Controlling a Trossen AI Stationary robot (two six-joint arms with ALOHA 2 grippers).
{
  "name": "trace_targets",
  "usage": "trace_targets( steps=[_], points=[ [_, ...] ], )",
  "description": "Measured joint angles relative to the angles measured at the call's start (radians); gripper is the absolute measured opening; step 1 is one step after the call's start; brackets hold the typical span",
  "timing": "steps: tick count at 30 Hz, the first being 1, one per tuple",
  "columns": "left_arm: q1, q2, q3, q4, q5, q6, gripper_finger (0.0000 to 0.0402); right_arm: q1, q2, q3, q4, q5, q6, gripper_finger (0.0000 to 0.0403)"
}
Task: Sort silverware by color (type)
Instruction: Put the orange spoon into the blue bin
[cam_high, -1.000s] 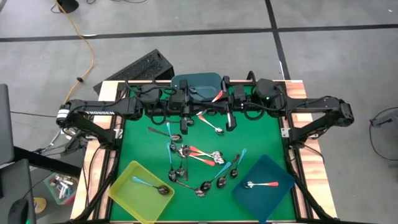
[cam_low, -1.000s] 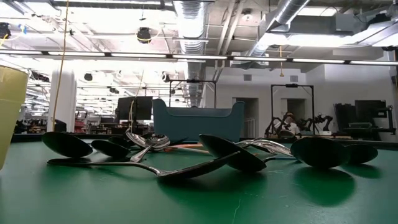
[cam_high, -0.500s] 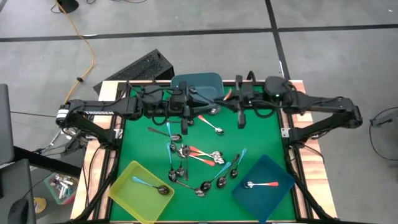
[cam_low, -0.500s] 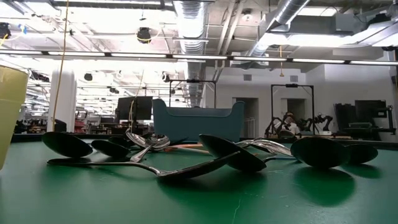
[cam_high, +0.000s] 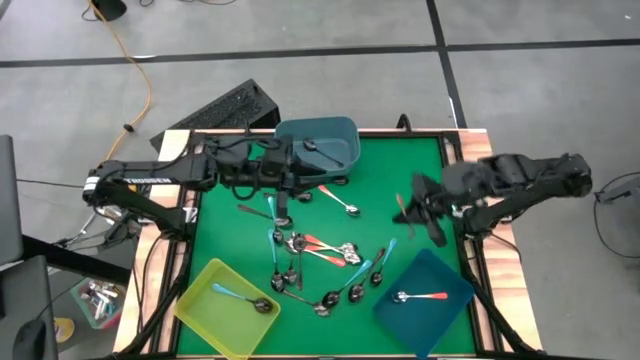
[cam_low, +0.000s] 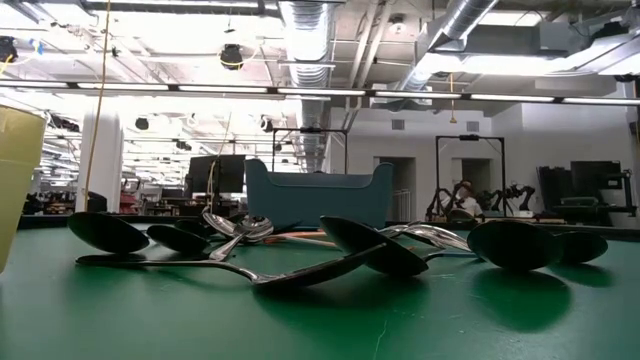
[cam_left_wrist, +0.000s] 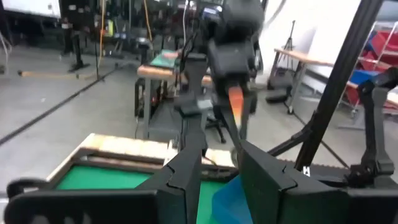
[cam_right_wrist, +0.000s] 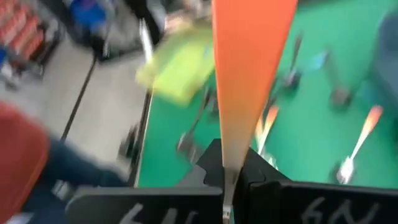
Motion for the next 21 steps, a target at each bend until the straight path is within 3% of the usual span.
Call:
trace_targets(
  steps=[9, 15, 21],
  points=[
    [0.001, -0.044, 0.000, -0.001, -0.019, 0.025, 0.0082, 0.324, 0.120, 0.001, -0.142, 0.087, 0.169, 0.0012],
    [0.001, -0.044, 0.000, -0.003, -0.018, 0.005, 0.0082, 0.464, 0.265, 0.001, -0.293, 0.087, 0.261, 0.0012],
    [0.001, -0.043, 0.000, -0.002, -0.018, 0.005, 0.0081, 0.550, 0.412, 0.001, -0.318, 0.069, 0.240, 0.0013]
  ],
)
